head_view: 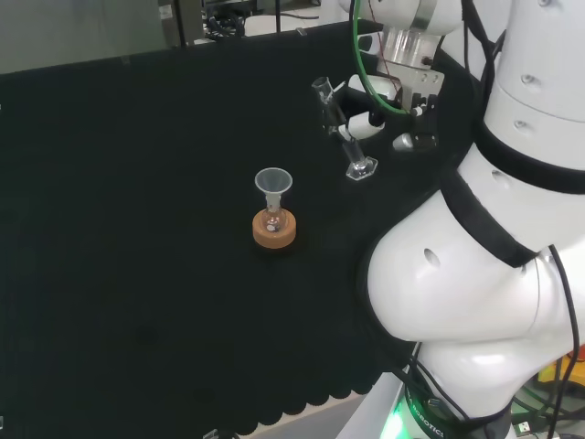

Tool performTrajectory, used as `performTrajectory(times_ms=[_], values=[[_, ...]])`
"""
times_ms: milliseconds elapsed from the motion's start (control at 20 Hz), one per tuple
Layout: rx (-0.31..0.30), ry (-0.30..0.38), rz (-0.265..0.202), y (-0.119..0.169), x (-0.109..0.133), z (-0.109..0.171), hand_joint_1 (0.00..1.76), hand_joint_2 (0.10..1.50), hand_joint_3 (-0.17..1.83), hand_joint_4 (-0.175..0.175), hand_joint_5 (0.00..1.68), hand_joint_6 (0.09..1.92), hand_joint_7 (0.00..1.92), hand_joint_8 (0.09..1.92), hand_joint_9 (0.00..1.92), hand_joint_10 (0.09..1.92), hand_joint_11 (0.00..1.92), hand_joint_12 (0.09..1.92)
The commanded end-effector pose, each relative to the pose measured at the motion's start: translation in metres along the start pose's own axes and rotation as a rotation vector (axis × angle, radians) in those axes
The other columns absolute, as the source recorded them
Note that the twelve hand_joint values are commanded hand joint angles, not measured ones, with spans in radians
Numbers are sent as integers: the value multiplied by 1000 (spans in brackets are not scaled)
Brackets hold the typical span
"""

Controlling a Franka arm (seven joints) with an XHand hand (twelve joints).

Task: Pour the water from the graduated cylinder into the round-bottom flask.

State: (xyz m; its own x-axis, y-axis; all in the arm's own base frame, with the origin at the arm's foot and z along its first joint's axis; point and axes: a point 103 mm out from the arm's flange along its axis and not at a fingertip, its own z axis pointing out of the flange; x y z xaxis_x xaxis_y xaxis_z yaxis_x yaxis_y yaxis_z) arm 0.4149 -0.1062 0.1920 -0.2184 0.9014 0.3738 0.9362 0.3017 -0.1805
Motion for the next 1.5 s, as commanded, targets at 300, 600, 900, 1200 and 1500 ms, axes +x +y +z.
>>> performTrajectory(times_ms=[300, 600, 900, 1200, 1500], values=[[181, -172, 5, -28, 14, 0, 1120, 1153, -6, -121, 926, 1098, 1081, 517, 1309, 165, 1187, 805], [246, -226, 9, -35, 15, 4, 1120, 1152, -6, -119, 927, 1095, 1088, 511, 1312, 161, 1191, 804], [322, -274, -7, -40, 28, 15, 1120, 1150, -6, -118, 930, 1093, 1092, 508, 1314, 159, 1193, 802], [382, -358, -2, -42, 38, 16, 1120, 1149, -7, -117, 933, 1089, 1095, 504, 1316, 157, 1195, 801], [426, -391, 7, -38, 44, 18, 1120, 1148, -7, -113, 938, 1083, 1106, 499, 1323, 155, 1198, 799]])
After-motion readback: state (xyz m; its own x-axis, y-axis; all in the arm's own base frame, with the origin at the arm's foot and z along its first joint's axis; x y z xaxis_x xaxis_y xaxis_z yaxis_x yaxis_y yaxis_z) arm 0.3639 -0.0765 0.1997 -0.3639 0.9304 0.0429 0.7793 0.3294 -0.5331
